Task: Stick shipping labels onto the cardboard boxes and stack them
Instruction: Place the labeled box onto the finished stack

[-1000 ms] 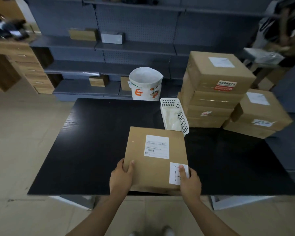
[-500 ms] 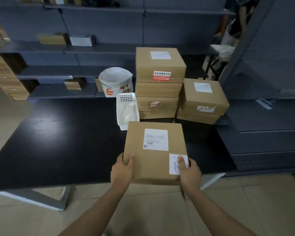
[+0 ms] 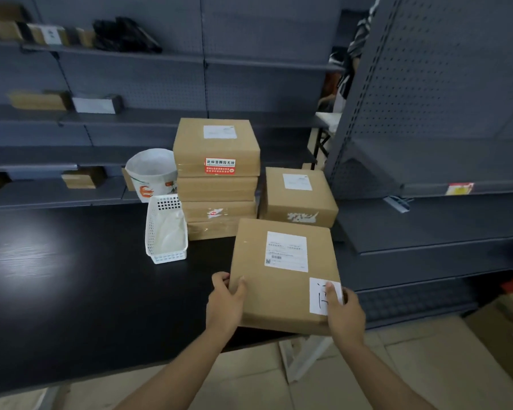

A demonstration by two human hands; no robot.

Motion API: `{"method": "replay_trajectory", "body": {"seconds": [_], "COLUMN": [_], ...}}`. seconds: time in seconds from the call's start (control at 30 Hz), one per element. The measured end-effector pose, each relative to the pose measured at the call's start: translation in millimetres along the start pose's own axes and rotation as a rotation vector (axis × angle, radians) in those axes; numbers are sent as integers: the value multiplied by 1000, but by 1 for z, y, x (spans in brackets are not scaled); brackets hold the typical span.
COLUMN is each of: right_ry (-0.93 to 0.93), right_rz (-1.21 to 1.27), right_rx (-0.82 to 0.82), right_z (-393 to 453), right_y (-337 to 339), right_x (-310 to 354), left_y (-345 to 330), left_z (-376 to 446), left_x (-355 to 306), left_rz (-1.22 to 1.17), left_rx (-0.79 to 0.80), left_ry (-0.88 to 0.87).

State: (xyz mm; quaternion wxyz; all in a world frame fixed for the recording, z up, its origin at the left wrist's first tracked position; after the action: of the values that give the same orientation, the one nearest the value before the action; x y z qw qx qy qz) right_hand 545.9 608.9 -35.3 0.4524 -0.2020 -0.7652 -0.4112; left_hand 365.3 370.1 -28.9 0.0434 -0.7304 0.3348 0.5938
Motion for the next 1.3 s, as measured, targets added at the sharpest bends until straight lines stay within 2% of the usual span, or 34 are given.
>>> {"method": "replay_trajectory", "body": {"seconds": [0.13,0.3,0.47,0.6,0.73,0.97,1.1,1.3], "right_ry": [10,64,142,171,178,119,55,66], "right_rz": [45,98,123,116,55,-52,-72,-108], "right_rx": [-47,-50,24,122,180,251,299,291], "right_z": [39,117,208,269,313,367,378,378], "right_y": [30,56,72,66,49,18,4,2], "right_x": [21,71,130,166,187,180,167,162], "left_y": [-21,-35,-47,-57,-63,-72,-75,-75], "left_z": [26,79,149,195,230,286,303,306], "left_x": [-38,-103,-167,-196,-208,-197,-191,-187], "left_rz": [-44,-68,40,-16,-51,54,93,96], "left_rx": [62,-7,-90,-120,-113,-11,7,-17], "left_ry": [-94,-225,-287,-275,-273,-195,-182,-191]}}
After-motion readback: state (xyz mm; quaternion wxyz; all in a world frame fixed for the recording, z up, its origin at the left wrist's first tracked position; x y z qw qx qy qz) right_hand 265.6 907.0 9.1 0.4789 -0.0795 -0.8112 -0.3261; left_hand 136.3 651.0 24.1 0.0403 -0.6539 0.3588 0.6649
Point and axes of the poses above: each hand's wrist, its own z-axis towards the middle knuckle, its own y-axis out of the back of the hand, x = y × z, the point moved 8 cm from there along z, towards the middle knuckle, and after that the axes turned 13 degrees about x, right-handed, at the moved point
